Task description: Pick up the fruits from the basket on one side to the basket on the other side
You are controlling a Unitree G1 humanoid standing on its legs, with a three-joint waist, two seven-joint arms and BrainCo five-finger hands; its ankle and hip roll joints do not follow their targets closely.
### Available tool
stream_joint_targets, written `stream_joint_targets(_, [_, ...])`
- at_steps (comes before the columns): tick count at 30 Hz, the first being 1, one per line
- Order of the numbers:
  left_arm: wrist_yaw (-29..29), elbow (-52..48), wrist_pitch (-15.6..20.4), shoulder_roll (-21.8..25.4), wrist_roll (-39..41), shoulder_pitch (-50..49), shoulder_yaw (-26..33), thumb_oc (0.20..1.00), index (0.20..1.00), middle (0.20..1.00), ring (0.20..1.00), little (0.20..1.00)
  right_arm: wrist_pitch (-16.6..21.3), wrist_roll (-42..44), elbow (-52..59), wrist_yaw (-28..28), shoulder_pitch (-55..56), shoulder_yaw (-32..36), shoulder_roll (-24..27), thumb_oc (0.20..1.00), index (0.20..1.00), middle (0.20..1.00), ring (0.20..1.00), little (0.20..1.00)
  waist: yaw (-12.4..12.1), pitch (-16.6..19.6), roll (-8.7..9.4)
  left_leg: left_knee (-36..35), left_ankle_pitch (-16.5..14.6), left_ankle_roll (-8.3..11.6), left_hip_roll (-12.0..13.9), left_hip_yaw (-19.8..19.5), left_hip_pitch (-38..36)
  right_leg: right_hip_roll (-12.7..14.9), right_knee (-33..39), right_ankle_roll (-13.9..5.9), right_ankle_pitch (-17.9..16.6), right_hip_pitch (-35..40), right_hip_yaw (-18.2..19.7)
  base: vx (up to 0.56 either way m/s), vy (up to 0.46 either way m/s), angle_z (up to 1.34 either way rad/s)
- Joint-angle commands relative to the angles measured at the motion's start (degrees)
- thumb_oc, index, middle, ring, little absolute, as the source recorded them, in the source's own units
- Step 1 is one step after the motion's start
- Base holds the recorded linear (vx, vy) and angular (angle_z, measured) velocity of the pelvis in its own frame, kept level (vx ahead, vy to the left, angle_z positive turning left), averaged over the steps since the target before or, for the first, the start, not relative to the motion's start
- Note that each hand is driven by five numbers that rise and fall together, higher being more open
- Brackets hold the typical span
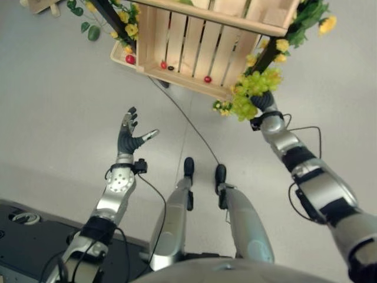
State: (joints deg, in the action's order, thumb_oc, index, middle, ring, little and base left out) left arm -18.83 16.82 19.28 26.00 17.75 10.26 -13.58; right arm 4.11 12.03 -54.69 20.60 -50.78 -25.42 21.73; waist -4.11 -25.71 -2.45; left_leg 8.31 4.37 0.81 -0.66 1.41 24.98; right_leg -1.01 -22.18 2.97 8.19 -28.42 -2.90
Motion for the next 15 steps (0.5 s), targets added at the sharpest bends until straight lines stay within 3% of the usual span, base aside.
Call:
stream_joint_targets(1, [-1.19,-3.52,1.54,2.89,0.13,0.53,-0.62,1.0,1.0,1.0,1.0,1.0,4.25,0.05,4.68,-0.29,-9.65,-1.5,-3.34,0.2,0.2,0.2,0.2,0.2,-2.39,0.67,2.35,4.53,-3.71,0.56,0.01,0.15,0.3,3.12,6.2,-7.35,-7.74,2.72,3.31,0.0,0.0,0.0])
stream_joint_targets(15, [-2.24,-2.62,1.05,2.54,-1.29,1.99,-1.71,1.0,1.0,1.0,1.0,1.0,4.04,-1.32,6.95,-1.67,-4.71,-3.83,-7.74,0.2,0.2,0.2,0.2,0.2,-3.14,0.31,2.15,4.73,-3.27,0.63,-0.35,-0.87,0.82,3.48,5.76,-7.3,-7.44,2.81,1.92,0.0,0.0,0.02])
